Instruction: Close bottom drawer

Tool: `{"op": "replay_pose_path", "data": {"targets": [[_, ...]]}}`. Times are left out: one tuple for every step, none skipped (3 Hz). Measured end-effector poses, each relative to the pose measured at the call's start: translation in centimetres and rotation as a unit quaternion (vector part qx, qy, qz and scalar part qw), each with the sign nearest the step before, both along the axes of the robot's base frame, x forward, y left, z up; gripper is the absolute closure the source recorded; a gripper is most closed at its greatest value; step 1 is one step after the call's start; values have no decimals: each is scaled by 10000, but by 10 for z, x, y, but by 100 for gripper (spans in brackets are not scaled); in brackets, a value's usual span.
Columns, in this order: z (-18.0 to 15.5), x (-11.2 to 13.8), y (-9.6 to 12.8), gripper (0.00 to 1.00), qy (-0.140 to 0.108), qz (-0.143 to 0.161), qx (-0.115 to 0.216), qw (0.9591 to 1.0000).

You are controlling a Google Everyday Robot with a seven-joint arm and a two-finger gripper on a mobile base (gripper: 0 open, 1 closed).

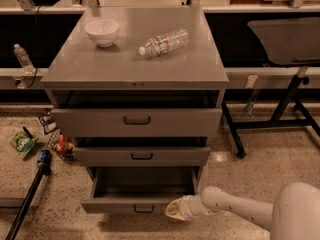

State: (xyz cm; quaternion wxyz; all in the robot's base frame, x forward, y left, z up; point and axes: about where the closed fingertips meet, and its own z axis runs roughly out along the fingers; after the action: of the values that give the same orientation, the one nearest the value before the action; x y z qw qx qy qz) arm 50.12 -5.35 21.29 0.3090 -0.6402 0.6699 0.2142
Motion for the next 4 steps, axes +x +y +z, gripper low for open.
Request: {"op": "replay_pose_path", "data": {"targets": [[-34,3,7,100,-220,-53,-142,9996],[-49,10,8,100,-496,-299,-209,9981],[-59,23,6,100,-887,-740,-244,9930],[-64,35,3,100,-1071,-954,-247,9894]]}}
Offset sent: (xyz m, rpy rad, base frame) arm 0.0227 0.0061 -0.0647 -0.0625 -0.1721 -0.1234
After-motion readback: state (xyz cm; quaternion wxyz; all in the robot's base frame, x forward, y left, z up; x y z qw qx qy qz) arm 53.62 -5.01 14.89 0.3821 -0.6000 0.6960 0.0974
